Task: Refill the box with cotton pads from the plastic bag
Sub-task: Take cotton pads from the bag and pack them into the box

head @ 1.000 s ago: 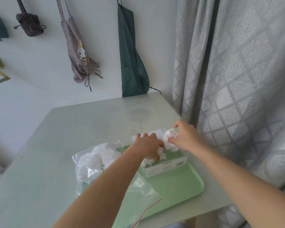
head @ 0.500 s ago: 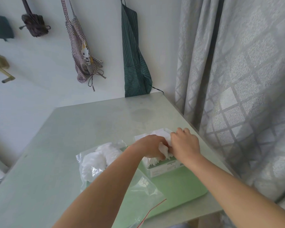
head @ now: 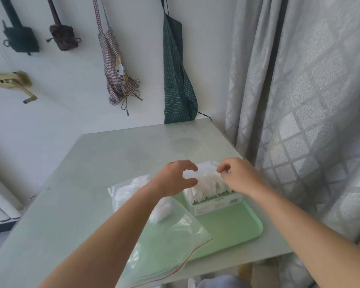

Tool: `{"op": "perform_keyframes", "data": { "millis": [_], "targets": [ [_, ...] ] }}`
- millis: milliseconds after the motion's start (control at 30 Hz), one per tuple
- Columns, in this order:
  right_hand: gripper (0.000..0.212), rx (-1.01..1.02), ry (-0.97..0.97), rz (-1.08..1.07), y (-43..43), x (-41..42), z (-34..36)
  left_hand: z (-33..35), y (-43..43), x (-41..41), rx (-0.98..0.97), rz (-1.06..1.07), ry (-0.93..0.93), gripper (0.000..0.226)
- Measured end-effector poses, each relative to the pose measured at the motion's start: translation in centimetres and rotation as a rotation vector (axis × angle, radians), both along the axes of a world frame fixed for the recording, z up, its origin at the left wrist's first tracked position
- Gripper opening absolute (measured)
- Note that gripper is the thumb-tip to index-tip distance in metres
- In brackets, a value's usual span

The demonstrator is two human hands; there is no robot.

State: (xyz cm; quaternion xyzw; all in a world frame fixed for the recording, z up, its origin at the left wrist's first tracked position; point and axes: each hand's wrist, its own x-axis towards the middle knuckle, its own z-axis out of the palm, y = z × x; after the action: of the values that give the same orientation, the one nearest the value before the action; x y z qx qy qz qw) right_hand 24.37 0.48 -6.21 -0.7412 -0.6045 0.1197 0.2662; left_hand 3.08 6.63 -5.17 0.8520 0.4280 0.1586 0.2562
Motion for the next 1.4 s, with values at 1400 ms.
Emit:
{"op": "perform_keyframes", "data": {
  "millis": [1400],
  "targets": [
    [0.08,-0.178,-0.449,0.602,-4.2,-16.1,-3.5,-3.2,-13.3,-15.3,-1.033,0.69,-0.822,0.015]
  ]
}}
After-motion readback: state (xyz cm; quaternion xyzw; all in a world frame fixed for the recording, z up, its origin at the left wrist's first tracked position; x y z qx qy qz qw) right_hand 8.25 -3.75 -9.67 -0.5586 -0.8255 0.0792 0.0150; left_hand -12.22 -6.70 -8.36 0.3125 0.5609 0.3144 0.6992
